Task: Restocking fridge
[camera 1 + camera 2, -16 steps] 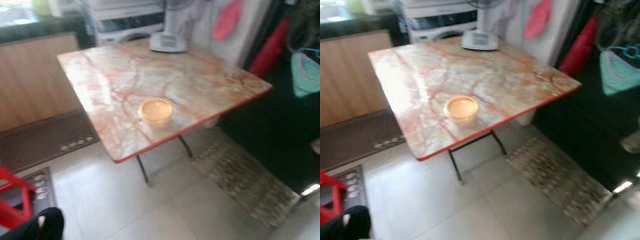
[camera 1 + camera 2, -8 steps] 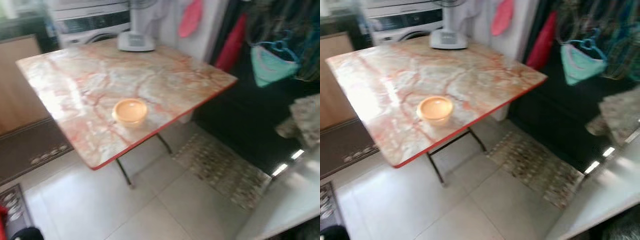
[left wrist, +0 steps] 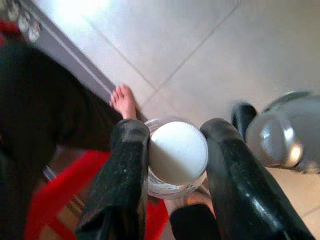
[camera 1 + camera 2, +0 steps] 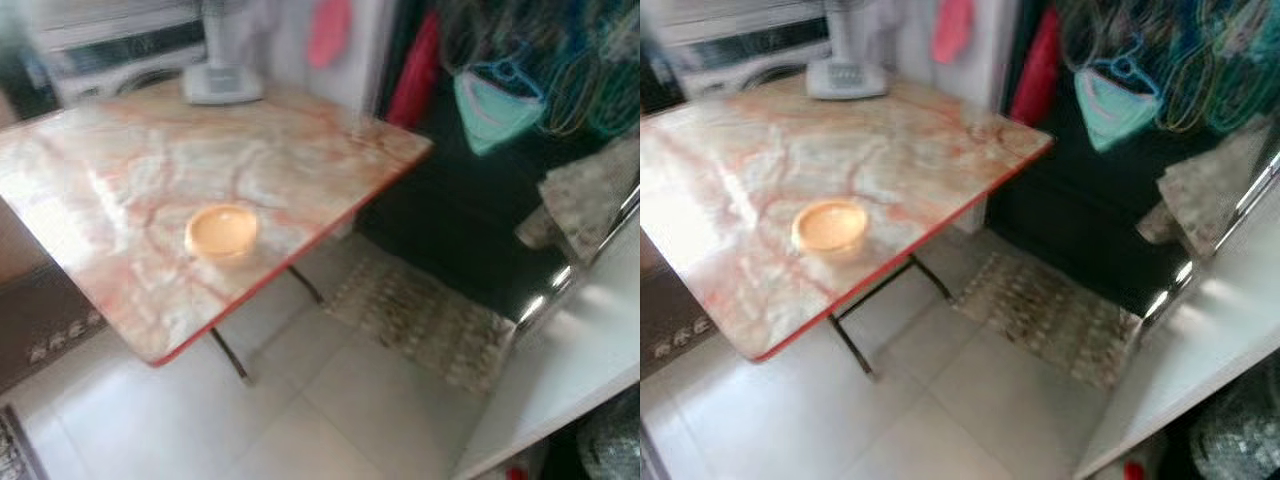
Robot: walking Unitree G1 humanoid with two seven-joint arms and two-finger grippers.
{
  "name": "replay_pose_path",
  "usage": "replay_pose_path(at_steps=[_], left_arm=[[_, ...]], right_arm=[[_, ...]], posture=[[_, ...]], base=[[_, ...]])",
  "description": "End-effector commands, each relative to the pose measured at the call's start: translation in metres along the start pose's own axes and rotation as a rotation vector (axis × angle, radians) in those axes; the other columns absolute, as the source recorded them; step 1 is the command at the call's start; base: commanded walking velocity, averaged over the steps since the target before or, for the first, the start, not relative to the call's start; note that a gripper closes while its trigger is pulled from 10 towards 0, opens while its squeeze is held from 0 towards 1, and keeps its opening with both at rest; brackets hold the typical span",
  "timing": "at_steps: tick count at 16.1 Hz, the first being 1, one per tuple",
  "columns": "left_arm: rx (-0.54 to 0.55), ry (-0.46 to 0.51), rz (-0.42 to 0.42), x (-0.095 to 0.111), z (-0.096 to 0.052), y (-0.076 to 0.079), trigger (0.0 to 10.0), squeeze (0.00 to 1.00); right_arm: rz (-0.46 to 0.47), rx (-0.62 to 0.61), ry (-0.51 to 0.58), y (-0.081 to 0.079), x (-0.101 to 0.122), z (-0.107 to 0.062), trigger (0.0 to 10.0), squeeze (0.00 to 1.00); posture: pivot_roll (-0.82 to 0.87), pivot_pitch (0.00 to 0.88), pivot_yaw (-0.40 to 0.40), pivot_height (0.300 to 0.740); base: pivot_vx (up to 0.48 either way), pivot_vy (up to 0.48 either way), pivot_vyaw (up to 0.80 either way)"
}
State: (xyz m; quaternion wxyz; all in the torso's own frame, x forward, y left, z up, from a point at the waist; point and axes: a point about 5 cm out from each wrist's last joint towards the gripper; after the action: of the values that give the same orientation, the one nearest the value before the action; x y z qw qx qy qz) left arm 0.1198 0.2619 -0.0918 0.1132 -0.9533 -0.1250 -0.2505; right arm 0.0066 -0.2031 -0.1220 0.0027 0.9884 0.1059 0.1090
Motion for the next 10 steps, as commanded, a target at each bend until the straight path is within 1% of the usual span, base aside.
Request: replay_pose_path(at_steps=[1, 3, 4, 10], left_arm=[[0.026, -0.029, 0.028, -0.006, -0.002, -0.011, 10.0, 0.0], [0.037, -0.028, 0.037, -0.003, -0.001, -0.017, 10.0, 0.0], [0.032, -0.026, 0.063, -0.002, -0.001, -0.017, 10.0, 0.0], [0.015, -0.002, 0.046, 0.007, 0.001, -0.008, 10.0, 0.0]], right_arm=[[0.012, 0.015, 0.007, -0.006, 0.002, 0.001, 10.0, 0.0], [0.042, 0.01, 0.009, -0.009, 0.001, 0.001, 10.0, 0.0], [0.042, 0.012, 0.008, -0.009, 0.001, 0.001, 10.0, 0.0], [0.033, 0.006, 0.008, -0.006, 0.001, 0.001, 10.0, 0.0]], posture=[[0.13, 0.0, 0.008, 0.74], [0.11, 0.0, 0.029, 0.74], [0.1, 0.0, 0.03, 0.74], [0.11, 0.0, 0.01, 0.74]], base=[[0.0, 0.0, -0.79], [0.0, 0.0, -0.79], [0.0, 0.0, -0.79], [0.0, 0.0, -0.79]])
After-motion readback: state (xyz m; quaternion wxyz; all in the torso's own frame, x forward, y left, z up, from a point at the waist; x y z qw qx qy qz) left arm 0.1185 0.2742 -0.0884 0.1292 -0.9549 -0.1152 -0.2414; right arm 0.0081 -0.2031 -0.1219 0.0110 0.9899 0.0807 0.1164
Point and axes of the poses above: a point about 5 cm out from each wrist's last joint towards the gripper, its own z axis pointing out of the wrist towards the gripper, its own x axis along the axis of the wrist's last joint, y = z × x, and after that the axes turned 15 degrees about -z, right-handed
